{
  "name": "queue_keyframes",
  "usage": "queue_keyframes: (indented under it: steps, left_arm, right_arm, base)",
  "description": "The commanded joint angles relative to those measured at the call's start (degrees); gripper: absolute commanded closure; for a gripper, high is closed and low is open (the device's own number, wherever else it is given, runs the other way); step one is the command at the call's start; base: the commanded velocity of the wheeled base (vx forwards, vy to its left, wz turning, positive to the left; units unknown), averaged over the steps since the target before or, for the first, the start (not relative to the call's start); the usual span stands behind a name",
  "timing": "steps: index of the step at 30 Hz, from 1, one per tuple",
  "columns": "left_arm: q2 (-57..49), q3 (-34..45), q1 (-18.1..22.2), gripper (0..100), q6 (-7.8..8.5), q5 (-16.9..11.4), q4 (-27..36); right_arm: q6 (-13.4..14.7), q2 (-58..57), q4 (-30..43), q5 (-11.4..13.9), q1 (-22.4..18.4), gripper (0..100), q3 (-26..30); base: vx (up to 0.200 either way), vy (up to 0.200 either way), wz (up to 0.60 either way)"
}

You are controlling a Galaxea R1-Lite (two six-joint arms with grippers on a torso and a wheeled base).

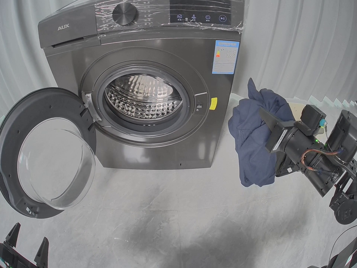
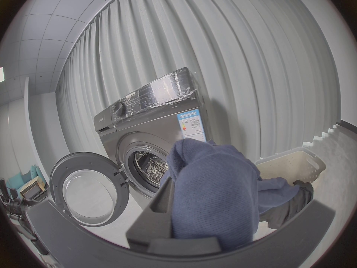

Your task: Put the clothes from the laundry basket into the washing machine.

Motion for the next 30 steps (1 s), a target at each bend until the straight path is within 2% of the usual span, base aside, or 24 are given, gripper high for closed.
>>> queue_keyframes:
  steps: [1, 20, 23, 30]
  left_arm:
    - [-1.0, 0.9, 0.1, 0, -0.01, 0.0, 0.0]
    - [-1.0, 0.9, 0.0, 0, 0.08, 0.1, 0.0]
    - [-1.0, 0.9, 0.0, 0, -0.01, 0.1, 0.0]
    - [-1.0, 0.9, 0.0, 0, -0.01, 0.1, 0.0]
  right_arm:
    - [0.0, 0.0, -0.2, 0.1, 0.5, 100, -0.1]
    - [0.1, -0.2, -2.6, 0.6, 1.7, 100, -1.1]
    - [0.1, -0.2, -4.2, 1.6, 2.9, 100, -1.0]
    - [0.2, 0.0, -4.6, 1.5, 4.2, 100, -1.4]
  base:
    - [0.0, 0.0, 0.0]
    - [0.0, 0.0, 0.0]
    - [0.0, 0.0, 0.0]
    - [0.0, 0.0, 0.0]
